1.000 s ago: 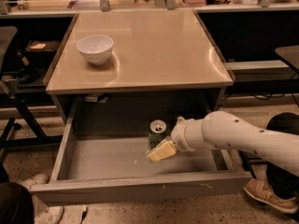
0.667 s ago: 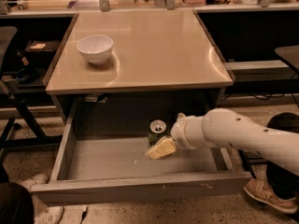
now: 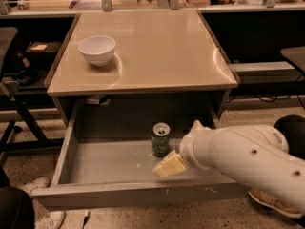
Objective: Place green can into top drawer
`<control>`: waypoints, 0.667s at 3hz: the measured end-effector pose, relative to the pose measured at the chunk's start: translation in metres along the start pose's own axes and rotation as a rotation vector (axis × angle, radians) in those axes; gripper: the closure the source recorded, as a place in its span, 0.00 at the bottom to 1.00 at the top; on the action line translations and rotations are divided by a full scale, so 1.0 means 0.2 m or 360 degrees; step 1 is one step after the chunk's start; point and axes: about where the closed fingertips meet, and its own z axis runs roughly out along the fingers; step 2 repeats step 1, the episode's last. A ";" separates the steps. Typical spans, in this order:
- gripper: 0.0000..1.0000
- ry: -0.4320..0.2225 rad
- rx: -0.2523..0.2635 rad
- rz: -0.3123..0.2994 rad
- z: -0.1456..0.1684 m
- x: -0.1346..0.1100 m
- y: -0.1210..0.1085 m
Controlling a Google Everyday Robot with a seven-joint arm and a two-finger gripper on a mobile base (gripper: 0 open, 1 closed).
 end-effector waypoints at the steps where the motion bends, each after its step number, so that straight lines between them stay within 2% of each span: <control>1: 0.00 0.0023 0.0107 -0.0067 -0.11 0.01 0.00; 2: 0.00 0.0023 0.0107 -0.0067 -0.11 0.01 0.00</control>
Offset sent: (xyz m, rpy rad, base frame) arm 0.0000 0.0000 0.0000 0.0000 0.0000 0.0000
